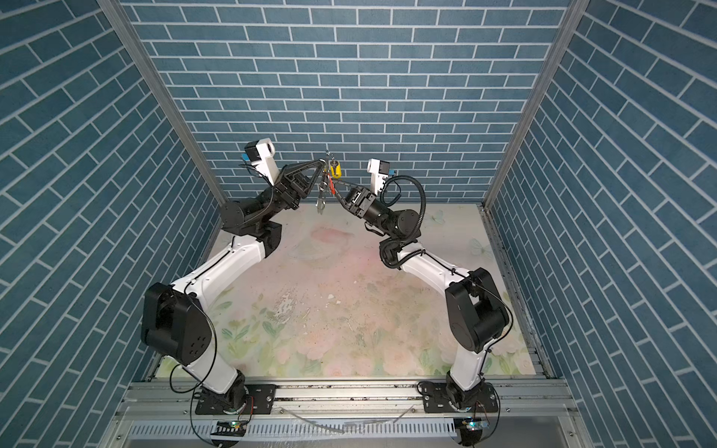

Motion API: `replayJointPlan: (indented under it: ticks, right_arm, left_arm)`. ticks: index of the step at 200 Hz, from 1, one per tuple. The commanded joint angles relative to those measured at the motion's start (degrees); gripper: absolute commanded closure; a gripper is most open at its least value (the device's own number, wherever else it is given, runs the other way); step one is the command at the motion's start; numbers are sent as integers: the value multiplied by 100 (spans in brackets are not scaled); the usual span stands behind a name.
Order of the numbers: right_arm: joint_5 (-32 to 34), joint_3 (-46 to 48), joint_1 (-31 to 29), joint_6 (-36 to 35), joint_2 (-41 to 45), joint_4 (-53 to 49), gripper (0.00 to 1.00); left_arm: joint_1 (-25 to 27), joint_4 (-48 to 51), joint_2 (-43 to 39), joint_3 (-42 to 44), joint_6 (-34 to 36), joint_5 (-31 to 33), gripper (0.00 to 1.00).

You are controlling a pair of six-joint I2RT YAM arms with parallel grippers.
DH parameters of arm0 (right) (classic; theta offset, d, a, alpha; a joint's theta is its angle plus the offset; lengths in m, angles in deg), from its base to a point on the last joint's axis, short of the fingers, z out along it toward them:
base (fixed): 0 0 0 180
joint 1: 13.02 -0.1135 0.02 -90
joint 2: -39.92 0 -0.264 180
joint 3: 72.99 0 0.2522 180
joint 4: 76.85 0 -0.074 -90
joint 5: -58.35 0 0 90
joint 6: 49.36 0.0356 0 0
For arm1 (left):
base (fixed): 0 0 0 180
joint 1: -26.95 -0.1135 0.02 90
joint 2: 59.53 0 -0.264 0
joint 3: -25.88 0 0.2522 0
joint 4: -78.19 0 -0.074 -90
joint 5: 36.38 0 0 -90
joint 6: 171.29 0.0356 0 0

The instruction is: Put the keys on the keyring

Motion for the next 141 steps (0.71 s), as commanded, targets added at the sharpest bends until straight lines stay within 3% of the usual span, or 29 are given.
replayJointPlan:
  ticks: [1,63,141]
  right_arm:
    - [-48,-310,-44,303,-76,297,47]
    - [-74,-470,-67,422,-191,297,45]
    - [-233,-532,-98,426,-68,296,55]
  left_arm:
    - [-46,-203,-91,-158,-65,-61,100]
    - [-40,-204,-76,-203,-89,-69,100]
    - [-55,-210,53,-149,-1,-70,100]
